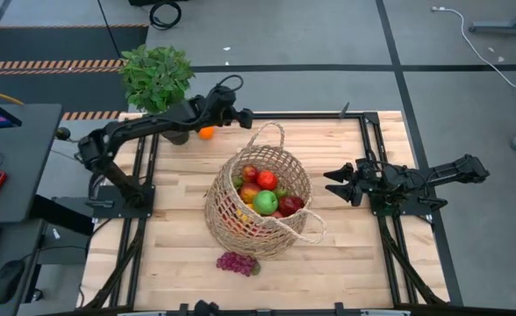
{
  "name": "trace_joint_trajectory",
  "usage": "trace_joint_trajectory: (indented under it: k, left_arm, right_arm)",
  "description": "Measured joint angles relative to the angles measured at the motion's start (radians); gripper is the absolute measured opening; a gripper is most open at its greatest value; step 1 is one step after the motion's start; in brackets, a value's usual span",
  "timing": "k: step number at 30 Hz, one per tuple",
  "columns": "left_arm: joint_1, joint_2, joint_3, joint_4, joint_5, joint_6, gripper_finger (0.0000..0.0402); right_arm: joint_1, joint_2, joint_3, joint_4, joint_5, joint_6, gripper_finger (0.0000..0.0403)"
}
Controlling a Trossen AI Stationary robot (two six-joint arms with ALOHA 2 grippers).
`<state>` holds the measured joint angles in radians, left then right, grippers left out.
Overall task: Build produce basket
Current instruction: Put the orange into the basket
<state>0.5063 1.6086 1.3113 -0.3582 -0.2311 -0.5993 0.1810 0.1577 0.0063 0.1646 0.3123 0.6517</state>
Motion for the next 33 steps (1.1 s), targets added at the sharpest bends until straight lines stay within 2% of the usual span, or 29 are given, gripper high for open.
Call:
trace_joint_trajectory:
  k: [6,12,21,27,33]
  left_arm:
    - [0.043,0.112,0.0,0.053,0.05,0.007,0.0396]
    - [0.076,0.209,0.0,0.05,0.055,0.037,0.0396]
    - [0.133,0.259,-0.001,0.045,0.07,0.039,0.0396]
    - [0.148,0.256,-0.004,0.003,-0.026,0.088,0.0396]
    - [0.147,0.255,-0.005,-0.135,-0.119,0.089,0.0396]
  right_arm:
    - [0.0,0.0,0.0,0.0,0.0,0.0,0.0365]
    - [0.0,0.0,0.0,0.0,0.0,0.0,0.0365]
    - [0.0,0.0,0.0,0.0,0.0,0.0,0.0365]
    - [0.0,0.0,0.0,0.0,0.0,0.0,0.0365]
    - [0.0,0.0,0.0,0.0,0.0,0.0,0.0365]
